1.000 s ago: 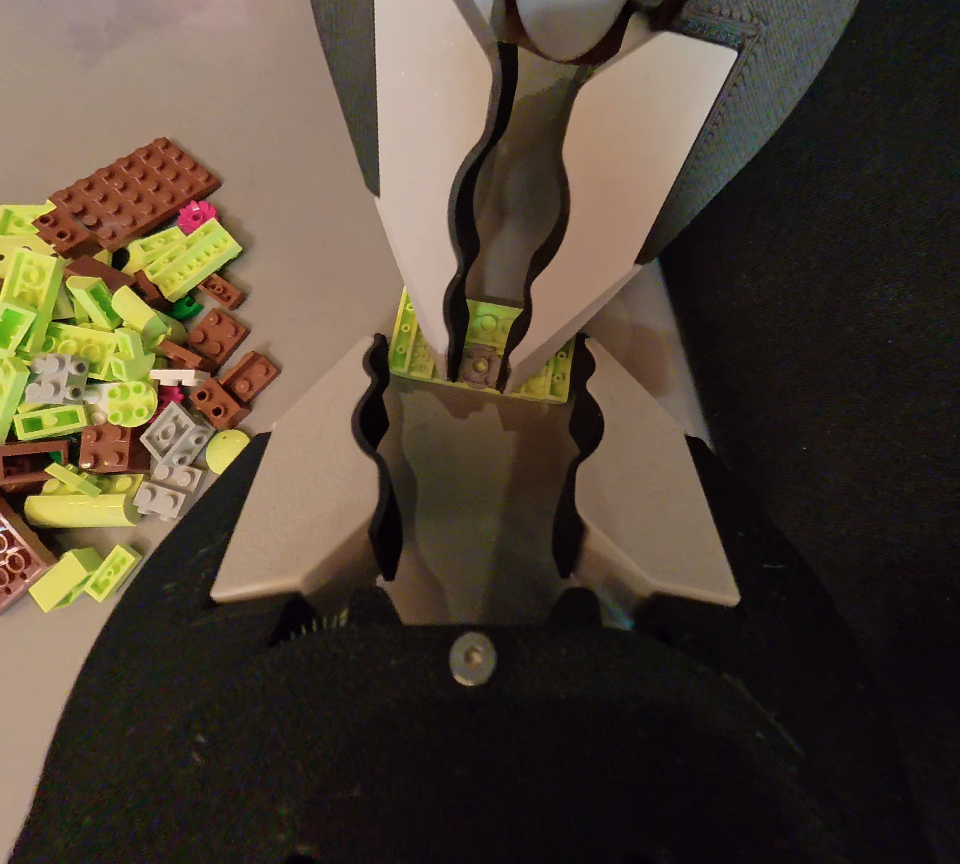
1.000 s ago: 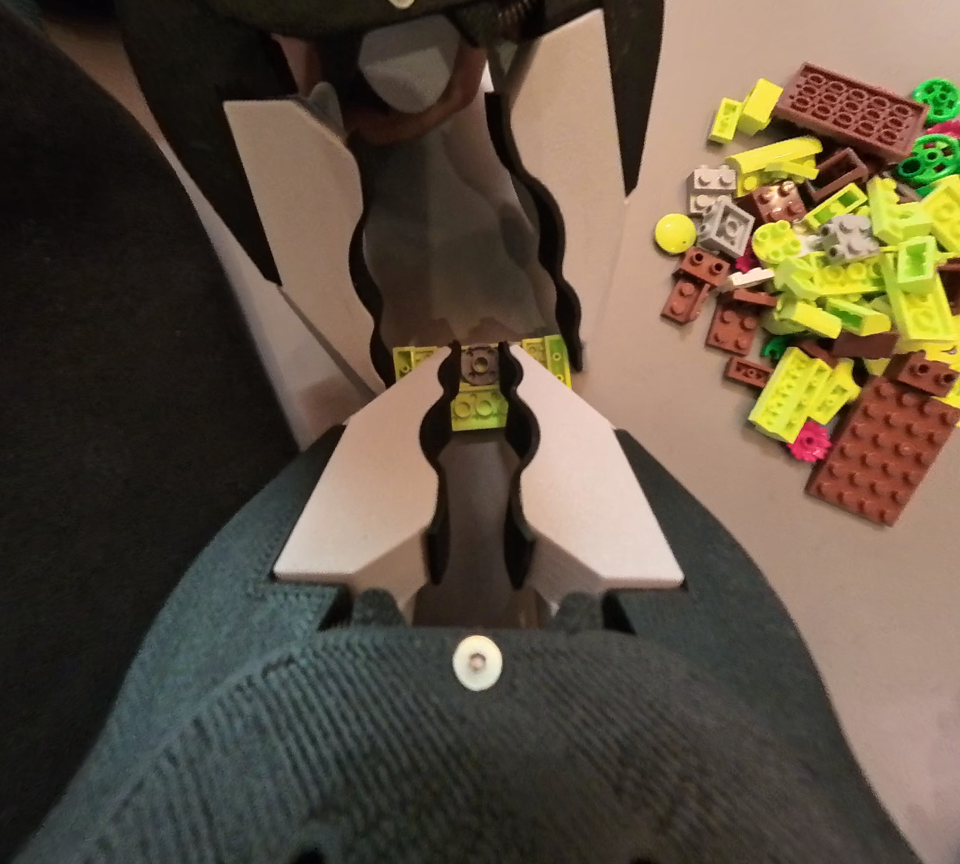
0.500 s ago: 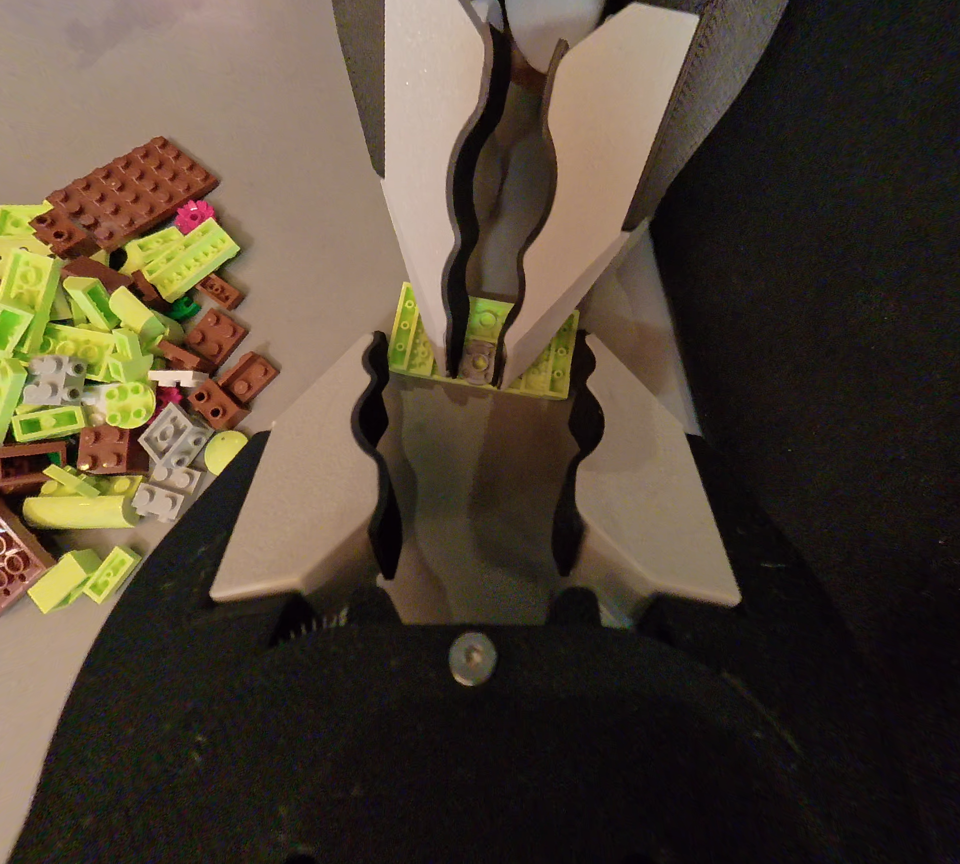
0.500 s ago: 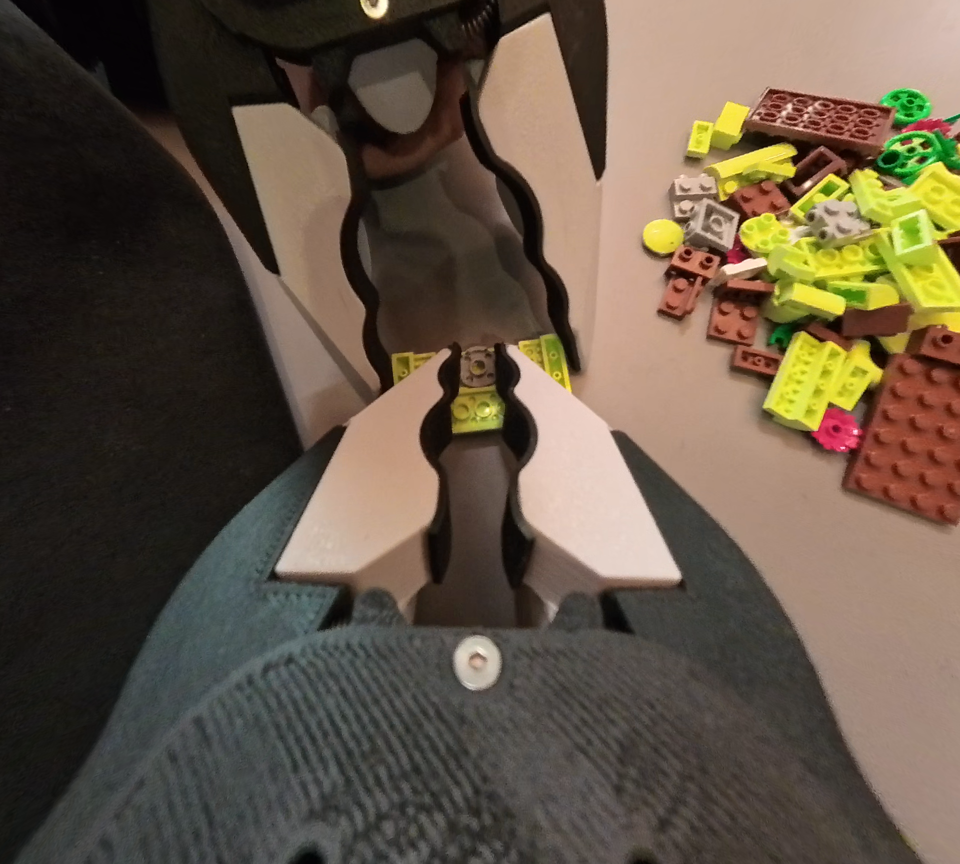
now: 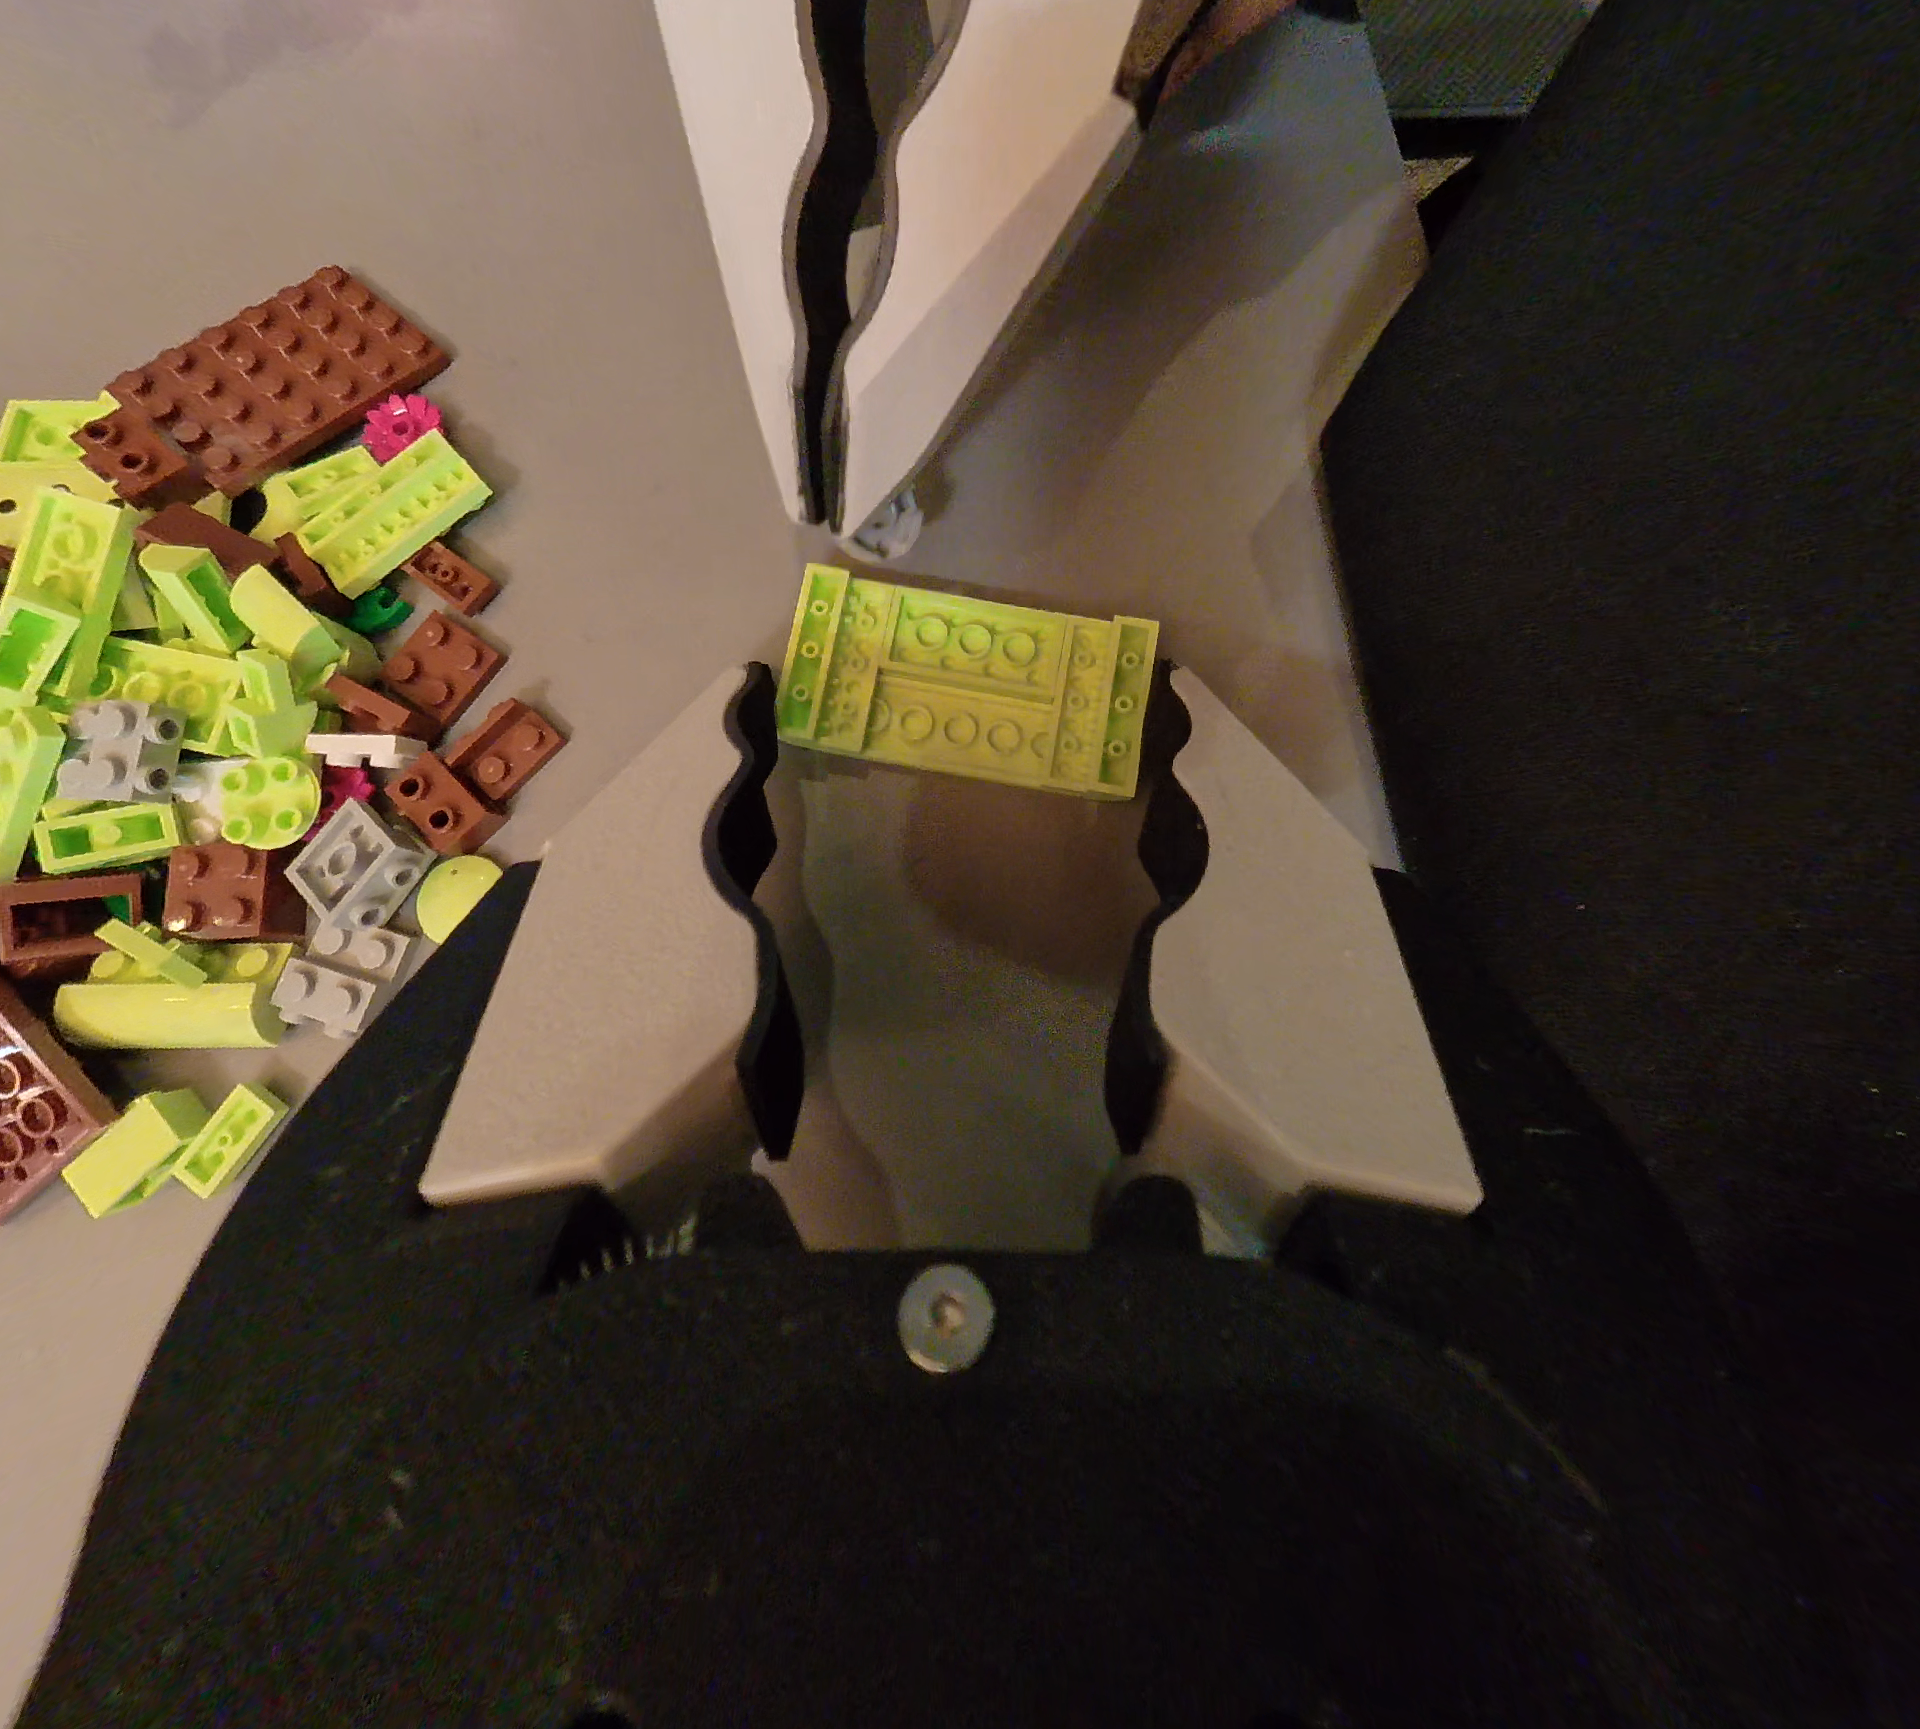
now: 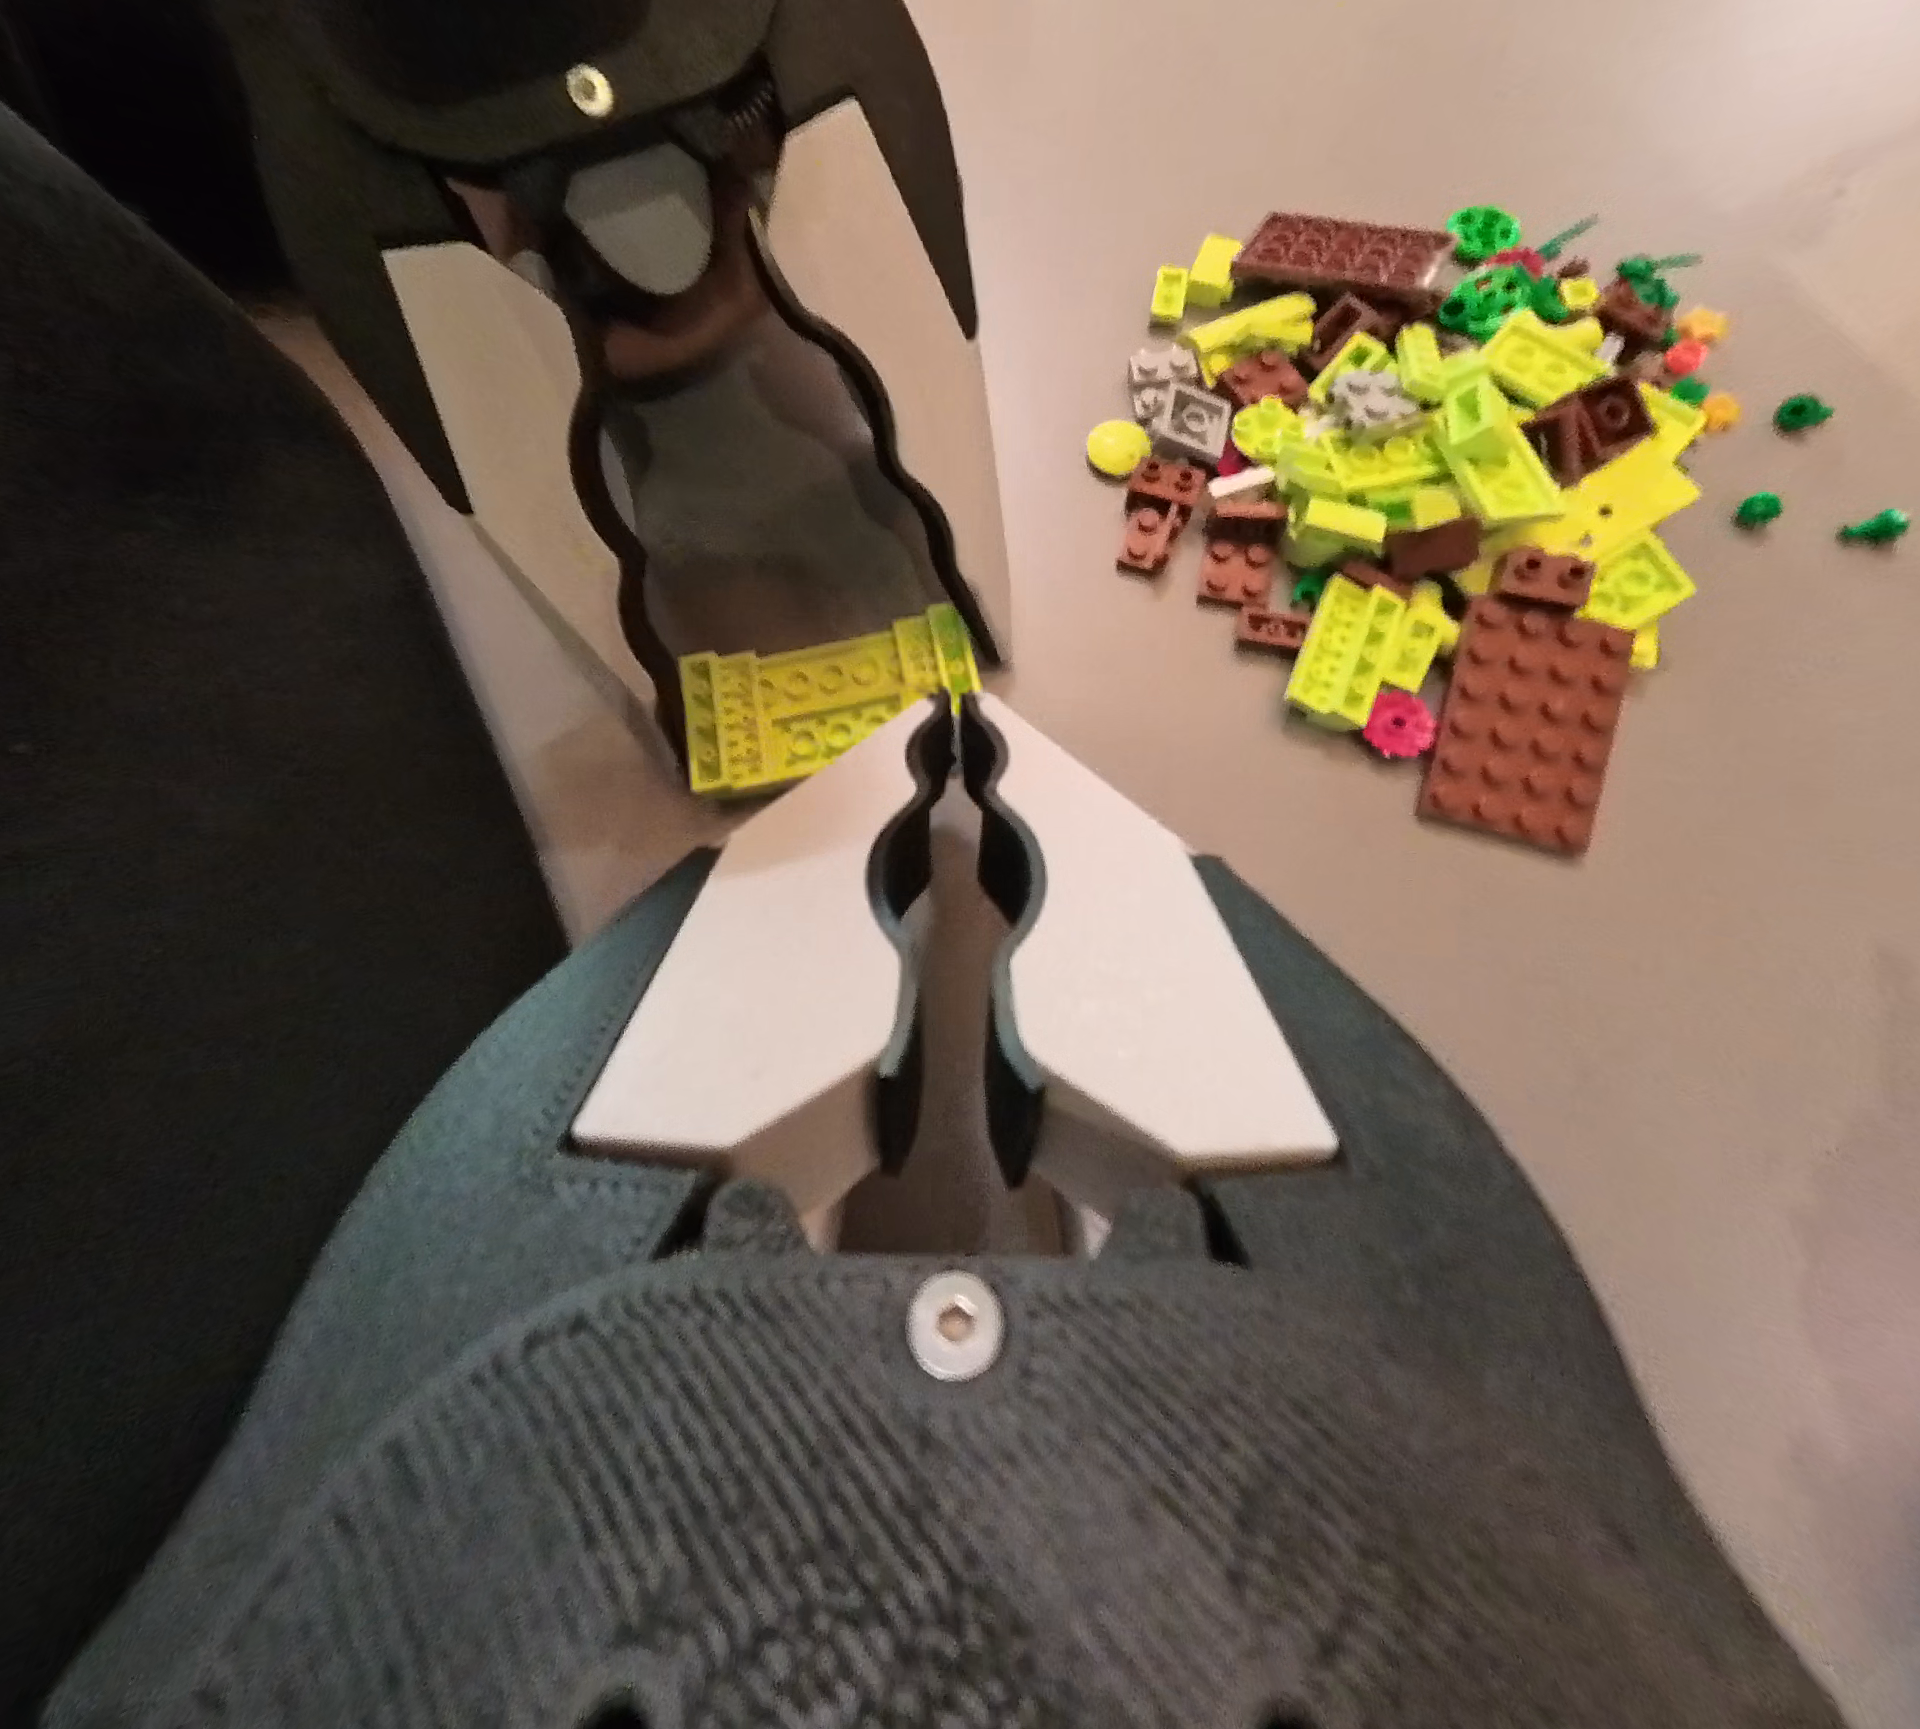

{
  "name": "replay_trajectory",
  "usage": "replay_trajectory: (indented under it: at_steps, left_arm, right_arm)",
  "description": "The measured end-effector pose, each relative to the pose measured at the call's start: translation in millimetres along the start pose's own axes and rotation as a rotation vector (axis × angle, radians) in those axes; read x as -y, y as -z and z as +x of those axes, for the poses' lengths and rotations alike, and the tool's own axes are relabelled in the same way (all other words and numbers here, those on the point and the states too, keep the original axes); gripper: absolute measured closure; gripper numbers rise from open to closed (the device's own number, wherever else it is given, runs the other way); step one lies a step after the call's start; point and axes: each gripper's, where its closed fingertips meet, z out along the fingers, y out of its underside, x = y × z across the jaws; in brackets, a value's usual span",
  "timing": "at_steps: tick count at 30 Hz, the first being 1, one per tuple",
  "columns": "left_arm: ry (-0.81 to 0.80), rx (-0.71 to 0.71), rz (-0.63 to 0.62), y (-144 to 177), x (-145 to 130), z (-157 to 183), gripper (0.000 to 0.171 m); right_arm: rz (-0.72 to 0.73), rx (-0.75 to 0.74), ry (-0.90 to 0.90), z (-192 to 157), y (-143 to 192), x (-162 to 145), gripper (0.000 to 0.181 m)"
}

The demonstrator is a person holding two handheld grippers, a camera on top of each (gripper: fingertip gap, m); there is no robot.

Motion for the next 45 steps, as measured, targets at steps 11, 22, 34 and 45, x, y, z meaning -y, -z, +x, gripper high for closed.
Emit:
replay_trajectory:
  at_steps: [11, 22, 34, 45]
  left_arm:
    - [-0.001, 0.008, 0.0, 0, 0, -1, 0.101]
    - [0.034, 0.042, 0.002, 3, -2, -9, 0.101]
    - [0.042, 0.012, 0.018, 5, -1, -7, 0.095]
    - [0.21, 0.1, 0.207, 33, 10, -20, 0.11]
  right_arm:
    - [0.115, -0.058, -0.041, 26, -3, 17, 0.181]
    - [0.096, -0.126, -0.103, 69, -18, 24, 0.171]
    - [0.019, 0.049, -0.116, 13, -17, -1, 0.166]
    - [-0.045, 0.106, -0.069, 6, -32, -1, 0.169]
